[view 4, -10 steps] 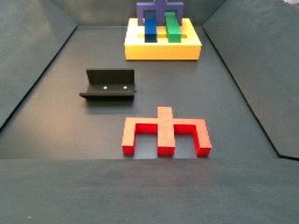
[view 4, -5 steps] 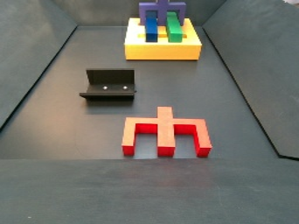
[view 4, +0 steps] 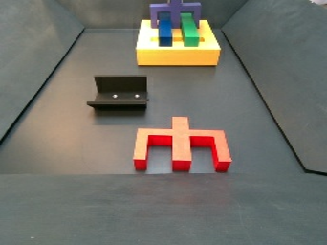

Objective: Pick up the purple object. Move up. Move to above the board. Insert the purple object.
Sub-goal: Insert the purple object.

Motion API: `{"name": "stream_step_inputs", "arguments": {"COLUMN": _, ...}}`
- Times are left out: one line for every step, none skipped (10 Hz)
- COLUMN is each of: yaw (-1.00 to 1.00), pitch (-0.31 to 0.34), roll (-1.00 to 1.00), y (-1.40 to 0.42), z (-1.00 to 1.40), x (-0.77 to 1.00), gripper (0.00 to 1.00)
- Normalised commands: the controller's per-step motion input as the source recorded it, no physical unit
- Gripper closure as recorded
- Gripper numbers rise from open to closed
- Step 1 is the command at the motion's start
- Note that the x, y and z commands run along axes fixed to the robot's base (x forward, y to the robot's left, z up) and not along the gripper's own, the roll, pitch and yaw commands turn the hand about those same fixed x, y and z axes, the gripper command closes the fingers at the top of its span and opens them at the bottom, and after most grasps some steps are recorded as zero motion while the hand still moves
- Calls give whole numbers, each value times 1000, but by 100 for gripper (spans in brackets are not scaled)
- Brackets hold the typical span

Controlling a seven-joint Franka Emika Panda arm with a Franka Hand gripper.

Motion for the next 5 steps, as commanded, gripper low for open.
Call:
{"name": "stream_step_inputs", "arguments": {"yaw": 0, "pitch": 0, "roll": 0, "y": 0, "z": -549, "x": 9, "gripper": 100}}
{"name": "stream_step_inputs", "arguments": {"yaw": 0, "pitch": 0, "roll": -41, "y": 0, "z": -511, "x": 0, "gripper": 100}}
{"name": "stream_step_inputs", "arguments": {"yaw": 0, "pitch": 0, "roll": -53, "y": 0, "z": -449, "x": 0, "gripper": 100}}
{"name": "stream_step_inputs", "arguments": {"yaw": 0, "pitch": 0, "roll": -49, "y": 0, "z": -334, "x": 0, "gripper": 100}}
{"name": "stream_step_inputs", "arguments": {"yaw": 0, "pitch": 0, "roll": 0, "y": 0, "z": 0, "x": 0, "gripper": 100}}
